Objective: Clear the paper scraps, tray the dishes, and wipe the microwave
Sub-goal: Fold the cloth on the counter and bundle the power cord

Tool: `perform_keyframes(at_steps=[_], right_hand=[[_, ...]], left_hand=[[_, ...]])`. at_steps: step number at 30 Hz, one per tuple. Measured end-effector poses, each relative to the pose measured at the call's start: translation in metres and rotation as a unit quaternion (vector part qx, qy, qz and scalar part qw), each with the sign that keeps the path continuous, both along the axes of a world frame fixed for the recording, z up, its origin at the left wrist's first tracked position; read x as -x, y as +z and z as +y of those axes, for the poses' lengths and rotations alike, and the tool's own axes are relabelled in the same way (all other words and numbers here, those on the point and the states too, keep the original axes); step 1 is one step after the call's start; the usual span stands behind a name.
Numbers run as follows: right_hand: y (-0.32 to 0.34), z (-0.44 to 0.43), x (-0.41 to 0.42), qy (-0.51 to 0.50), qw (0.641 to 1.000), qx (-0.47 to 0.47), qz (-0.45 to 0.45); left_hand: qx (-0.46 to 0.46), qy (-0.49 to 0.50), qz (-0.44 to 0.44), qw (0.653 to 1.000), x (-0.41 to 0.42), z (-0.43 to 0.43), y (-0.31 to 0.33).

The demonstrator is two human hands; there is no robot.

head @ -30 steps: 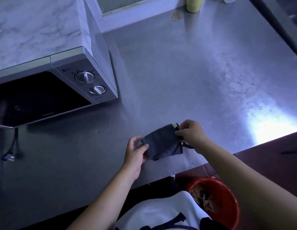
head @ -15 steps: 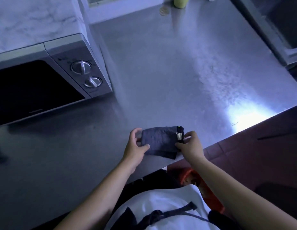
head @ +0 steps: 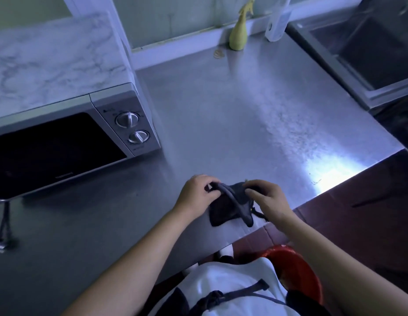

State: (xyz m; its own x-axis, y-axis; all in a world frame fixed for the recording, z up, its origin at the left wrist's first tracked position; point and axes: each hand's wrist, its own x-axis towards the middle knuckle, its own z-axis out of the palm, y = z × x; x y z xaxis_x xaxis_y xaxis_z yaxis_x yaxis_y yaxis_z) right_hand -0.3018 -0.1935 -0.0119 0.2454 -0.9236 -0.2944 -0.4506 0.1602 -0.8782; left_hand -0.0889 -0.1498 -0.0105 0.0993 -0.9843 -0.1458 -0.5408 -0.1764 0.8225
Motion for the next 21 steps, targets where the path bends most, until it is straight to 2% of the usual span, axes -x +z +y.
perform_keyframes(at_steps=[3, 5, 7, 11, 17, 21], right_hand=[[0.012, 0.003, 0.009, 0.061, 0.998, -0.005, -0.027], [0.018, 0.008, 0.012, 0.095, 0.994, 0.029, 0.034], [0.024, 0.014, 0.008, 0.11, 0.987, 0.085, 0.081], [0.037, 0.019, -0.008, 0.111, 0.966, 0.212, 0.098], [0.062, 0.028, -0.038, 0.114, 0.976, 0.186, 0.018], [0.073, 0.032, -0.067, 0.085, 0.975, 0.205, 0.007]], left_hand=[[0.007, 0.0, 0.034, 0.999, -0.003, -0.008, 0.02], [0.009, -0.037, 0.058, 0.998, -0.007, -0.008, 0.035], [0.031, -0.085, 0.024, 0.996, -0.013, -0.008, 0.05], [0.063, -0.141, -0.025, 0.988, -0.023, -0.012, 0.084], [0.109, -0.162, -0.1, 0.976, -0.034, -0.014, 0.132], [0.138, -0.159, -0.169, 0.963, -0.037, -0.012, 0.155]])
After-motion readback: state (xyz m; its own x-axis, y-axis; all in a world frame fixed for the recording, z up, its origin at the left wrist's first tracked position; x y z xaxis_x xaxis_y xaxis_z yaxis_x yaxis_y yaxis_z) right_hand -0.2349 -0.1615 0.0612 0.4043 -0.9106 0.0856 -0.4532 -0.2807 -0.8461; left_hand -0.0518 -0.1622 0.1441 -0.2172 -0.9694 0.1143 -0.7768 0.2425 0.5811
